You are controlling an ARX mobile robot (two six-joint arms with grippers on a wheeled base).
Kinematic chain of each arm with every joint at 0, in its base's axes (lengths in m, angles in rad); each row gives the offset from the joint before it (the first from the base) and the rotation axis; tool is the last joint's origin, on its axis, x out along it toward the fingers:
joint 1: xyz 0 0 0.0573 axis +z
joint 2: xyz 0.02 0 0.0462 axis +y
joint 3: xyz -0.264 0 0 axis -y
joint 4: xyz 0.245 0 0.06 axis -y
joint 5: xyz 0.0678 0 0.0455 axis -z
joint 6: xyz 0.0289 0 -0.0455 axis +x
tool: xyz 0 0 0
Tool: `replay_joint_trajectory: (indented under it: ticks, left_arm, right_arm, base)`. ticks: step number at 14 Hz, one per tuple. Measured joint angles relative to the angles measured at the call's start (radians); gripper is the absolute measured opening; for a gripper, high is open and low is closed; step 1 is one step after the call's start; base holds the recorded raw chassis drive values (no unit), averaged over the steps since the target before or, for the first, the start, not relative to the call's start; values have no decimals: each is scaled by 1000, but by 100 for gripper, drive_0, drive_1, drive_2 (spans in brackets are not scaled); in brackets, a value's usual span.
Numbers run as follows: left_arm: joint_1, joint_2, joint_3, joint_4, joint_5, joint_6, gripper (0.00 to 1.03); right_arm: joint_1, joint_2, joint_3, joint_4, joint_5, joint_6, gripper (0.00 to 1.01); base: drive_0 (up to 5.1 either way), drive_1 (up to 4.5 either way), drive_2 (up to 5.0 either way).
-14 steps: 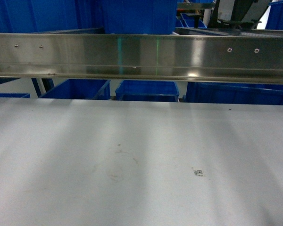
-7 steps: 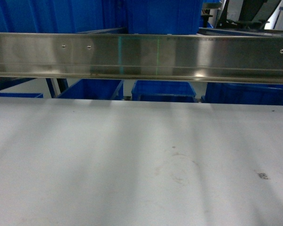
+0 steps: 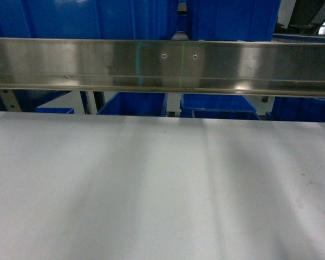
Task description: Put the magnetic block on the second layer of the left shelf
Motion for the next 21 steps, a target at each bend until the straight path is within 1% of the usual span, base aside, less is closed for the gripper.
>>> replay_joint_trajectory:
  ticks: [21]
  left_arm:
    - [0,0,0,-1,-2,0,98]
  right_arm:
    - [0,0,0,-2,0,0,34]
  base:
    - [-500,245,245]
